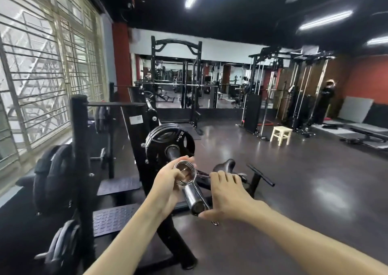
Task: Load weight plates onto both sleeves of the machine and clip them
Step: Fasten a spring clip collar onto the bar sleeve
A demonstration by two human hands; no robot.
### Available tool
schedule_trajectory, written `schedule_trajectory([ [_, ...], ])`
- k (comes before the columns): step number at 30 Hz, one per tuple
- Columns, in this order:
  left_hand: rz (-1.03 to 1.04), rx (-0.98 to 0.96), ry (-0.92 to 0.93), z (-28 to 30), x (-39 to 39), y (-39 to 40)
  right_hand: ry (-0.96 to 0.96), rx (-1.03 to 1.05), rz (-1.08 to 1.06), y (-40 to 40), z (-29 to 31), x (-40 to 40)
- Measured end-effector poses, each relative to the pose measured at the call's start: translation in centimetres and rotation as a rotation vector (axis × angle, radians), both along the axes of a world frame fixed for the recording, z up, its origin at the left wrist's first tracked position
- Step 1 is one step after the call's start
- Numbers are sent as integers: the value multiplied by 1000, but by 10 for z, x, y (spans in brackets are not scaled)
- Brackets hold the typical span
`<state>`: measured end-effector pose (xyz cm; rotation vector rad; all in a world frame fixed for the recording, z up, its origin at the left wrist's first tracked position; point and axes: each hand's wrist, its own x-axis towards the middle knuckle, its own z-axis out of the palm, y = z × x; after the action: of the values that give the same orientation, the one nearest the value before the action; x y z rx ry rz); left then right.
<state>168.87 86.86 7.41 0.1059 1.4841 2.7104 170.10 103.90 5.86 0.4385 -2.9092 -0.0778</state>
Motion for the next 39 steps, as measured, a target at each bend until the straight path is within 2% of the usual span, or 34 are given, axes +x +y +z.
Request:
schedule_trajectory([
  [3, -84, -54, -131, -9, 11, -4, 112, 91, -10, 12, -14, 8],
  [5, -29, -166, -200, -16, 13, -1, 203, 185, -25, 19, -19, 13],
  [8, 30, -290, -302, -21, 22, 12, 333, 205, -23, 20, -28, 20],
  [13, -25, -321, -499, -28, 46, 22, 412, 272, -10, 24, -49, 34],
  [16, -100, -403, -595, -34, 48, 23, 437, 245, -16, 43, -56, 32],
  [19, -161, -419, -624, -37, 50, 32, 461, 235, 20, 58, -58, 23],
  [25, -35, -373, -627, -44, 47, 51, 535, 155, 159, 70, -72, -2],
  [33, 25, -342, -615, -48, 39, 55, 686, 55, 263, 77, -92, -31],
  [39, 82, -237, -601, -59, 38, 62, 746, 109, 367, 82, -83, -46],
])
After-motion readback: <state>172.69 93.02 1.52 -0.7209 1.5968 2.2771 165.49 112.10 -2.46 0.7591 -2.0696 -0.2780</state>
